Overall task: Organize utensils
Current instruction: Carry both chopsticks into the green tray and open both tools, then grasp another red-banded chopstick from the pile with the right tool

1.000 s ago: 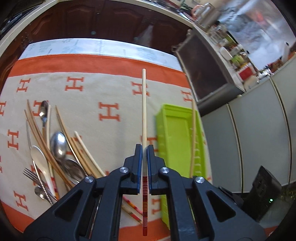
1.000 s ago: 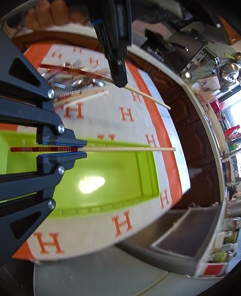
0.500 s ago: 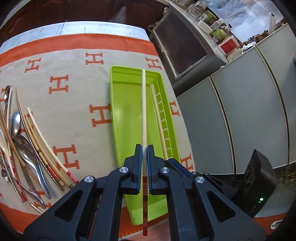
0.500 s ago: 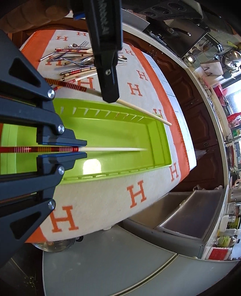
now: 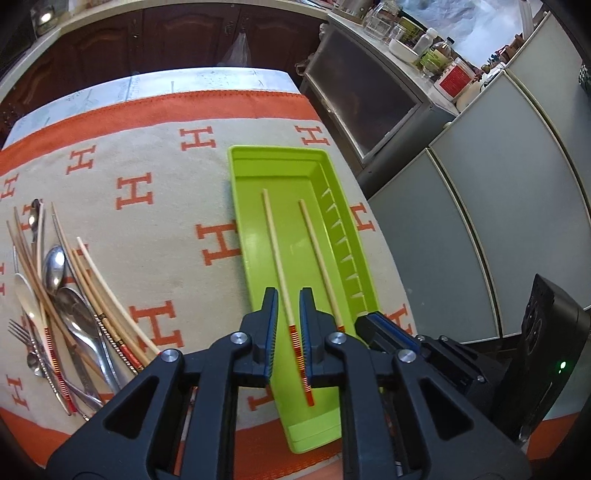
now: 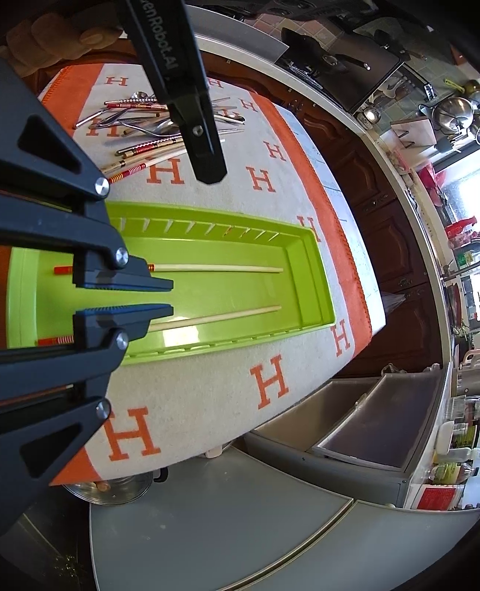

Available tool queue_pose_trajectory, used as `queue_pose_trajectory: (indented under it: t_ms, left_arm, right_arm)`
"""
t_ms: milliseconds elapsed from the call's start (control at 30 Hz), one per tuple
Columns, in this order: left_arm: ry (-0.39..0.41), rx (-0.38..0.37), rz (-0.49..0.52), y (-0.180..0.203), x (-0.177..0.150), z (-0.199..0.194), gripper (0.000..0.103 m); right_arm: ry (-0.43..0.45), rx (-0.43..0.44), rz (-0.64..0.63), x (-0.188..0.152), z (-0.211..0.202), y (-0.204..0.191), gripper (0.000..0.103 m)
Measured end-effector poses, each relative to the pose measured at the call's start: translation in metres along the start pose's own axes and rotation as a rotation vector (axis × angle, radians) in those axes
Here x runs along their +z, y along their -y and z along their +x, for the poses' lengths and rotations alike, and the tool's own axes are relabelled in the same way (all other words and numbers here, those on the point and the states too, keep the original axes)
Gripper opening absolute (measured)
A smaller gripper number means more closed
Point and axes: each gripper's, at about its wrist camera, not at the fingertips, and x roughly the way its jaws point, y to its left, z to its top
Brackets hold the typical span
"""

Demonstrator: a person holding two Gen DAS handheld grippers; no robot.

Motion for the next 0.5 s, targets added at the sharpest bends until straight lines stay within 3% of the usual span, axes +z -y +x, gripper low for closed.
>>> queue_pose_trajectory:
  t_ms: [200, 500]
  left_arm:
    - [0.048, 0.037, -0.016, -0.021, -0.014, -0.025, 0.03]
    - [0.069, 0.114, -0.073, -0.07, -0.049, -0.055, 0.033]
  right_arm:
    - [0.005, 0.004, -0.015, -0.006, -0.008, -0.01, 0.007]
    - [0.006, 0.009, -0.062, -0.023, -0.022, -0.032, 0.007]
